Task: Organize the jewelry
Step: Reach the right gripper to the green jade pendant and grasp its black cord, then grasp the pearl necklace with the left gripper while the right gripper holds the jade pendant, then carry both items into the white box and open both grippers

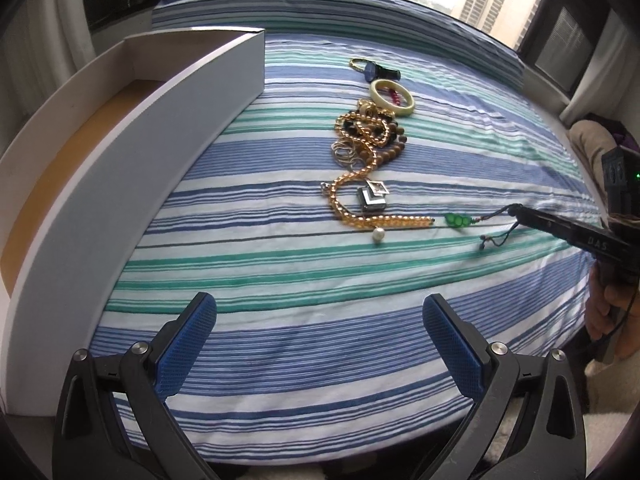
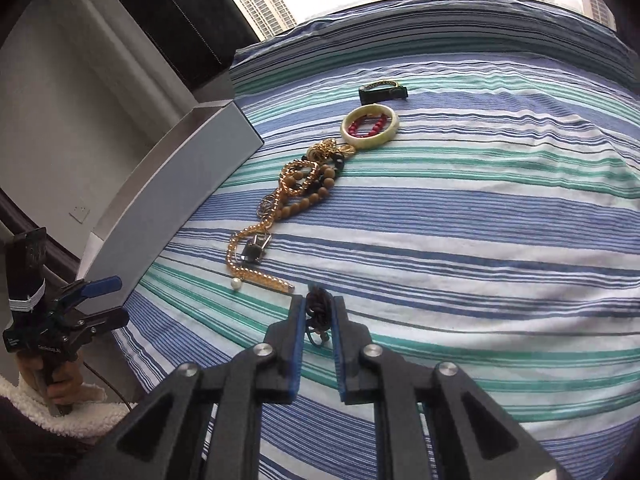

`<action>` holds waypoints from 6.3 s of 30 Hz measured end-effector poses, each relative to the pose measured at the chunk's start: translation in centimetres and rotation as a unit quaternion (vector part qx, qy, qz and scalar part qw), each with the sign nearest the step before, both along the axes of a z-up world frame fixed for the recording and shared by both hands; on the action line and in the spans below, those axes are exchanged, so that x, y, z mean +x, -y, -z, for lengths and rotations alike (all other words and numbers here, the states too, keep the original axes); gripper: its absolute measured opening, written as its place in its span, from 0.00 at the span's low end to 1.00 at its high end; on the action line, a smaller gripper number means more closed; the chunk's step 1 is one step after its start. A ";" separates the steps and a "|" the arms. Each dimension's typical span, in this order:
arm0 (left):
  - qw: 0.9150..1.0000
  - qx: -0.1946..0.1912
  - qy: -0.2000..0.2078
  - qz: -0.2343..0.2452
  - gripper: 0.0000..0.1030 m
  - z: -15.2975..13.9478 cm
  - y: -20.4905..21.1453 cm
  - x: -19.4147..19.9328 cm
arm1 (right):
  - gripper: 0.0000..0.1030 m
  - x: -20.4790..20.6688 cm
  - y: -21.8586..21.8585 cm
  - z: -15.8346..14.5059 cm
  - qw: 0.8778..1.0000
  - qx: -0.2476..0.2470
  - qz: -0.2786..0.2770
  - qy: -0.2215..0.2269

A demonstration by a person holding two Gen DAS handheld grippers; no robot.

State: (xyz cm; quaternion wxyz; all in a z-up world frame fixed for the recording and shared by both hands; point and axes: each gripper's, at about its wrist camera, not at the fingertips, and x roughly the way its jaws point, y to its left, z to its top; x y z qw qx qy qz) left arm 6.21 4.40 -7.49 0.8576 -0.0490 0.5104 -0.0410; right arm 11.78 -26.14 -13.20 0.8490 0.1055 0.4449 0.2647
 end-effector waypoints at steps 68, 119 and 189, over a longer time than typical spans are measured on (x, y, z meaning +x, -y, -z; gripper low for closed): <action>0.996 -0.076 0.006 -0.034 0.05 -0.6 -7.3 5.8 | 0.44 -5.2 6.2 0.8 0.990 -0.037 0.139 0.012; 0.988 -0.145 0.055 -0.008 0.13 -3.9 -9.1 2.1 | 0.44 -4.5 5.2 -1.7 0.990 -0.053 0.130 0.029; 0.940 0.056 0.135 -0.308 0.87 -10.0 -24.6 -7.1 | 0.54 0.6 -38.3 -19.2 0.955 -0.035 -0.239 0.175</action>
